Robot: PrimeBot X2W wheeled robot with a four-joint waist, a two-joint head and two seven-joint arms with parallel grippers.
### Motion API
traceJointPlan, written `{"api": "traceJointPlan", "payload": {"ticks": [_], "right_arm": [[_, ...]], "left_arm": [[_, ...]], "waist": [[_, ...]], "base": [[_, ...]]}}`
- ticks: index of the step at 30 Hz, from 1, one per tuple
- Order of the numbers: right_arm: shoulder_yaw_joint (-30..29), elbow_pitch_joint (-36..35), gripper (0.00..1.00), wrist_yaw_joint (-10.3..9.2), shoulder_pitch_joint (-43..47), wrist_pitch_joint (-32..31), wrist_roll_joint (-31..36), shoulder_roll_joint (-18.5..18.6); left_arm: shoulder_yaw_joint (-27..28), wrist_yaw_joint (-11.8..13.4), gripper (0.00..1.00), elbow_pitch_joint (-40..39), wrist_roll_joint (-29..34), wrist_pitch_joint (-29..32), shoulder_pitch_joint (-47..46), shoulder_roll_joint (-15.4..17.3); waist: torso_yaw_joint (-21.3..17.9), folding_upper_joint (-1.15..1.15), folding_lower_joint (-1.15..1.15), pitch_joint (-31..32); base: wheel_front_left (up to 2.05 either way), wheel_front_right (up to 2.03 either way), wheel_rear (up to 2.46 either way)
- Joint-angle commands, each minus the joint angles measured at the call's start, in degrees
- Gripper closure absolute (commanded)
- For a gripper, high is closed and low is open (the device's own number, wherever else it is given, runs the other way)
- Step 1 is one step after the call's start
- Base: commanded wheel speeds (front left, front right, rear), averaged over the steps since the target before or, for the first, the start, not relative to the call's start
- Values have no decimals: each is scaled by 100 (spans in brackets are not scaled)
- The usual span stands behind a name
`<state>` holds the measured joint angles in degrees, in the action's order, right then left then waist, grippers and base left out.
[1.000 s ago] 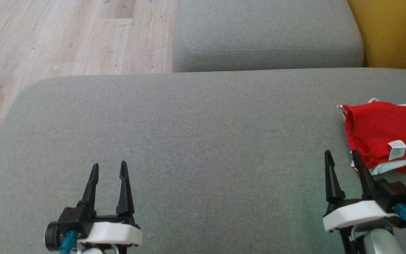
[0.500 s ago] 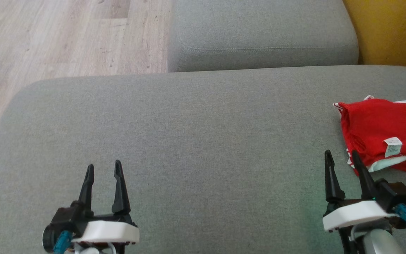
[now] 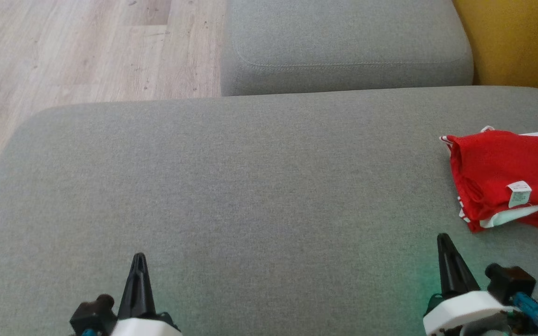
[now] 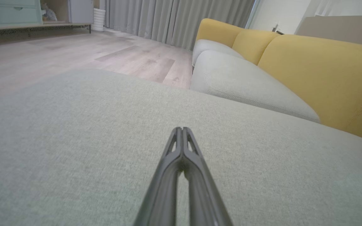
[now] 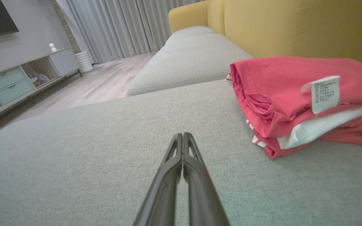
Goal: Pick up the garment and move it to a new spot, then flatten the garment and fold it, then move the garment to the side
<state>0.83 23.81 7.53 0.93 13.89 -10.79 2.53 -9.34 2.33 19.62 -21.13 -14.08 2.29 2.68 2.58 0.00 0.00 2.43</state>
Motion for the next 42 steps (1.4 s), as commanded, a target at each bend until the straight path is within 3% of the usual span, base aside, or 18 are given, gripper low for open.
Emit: {"api": "traceJointPlan", "payload": {"ticks": [1,42], "right_arm": [[-42,-171,100,0,-196,-56,-232,4],[-263,-450,100,-1,-355,-703,-2845,14]], "left_arm": [[56,-31,100,-164,-188,60,-205,1],[557,-345,100,-298,-2473,715,-412,7]], "waist": [[-5,0,0,-5],[-88,0,0,-89]], "base": [[0,0,0],[0,0,0]]}}
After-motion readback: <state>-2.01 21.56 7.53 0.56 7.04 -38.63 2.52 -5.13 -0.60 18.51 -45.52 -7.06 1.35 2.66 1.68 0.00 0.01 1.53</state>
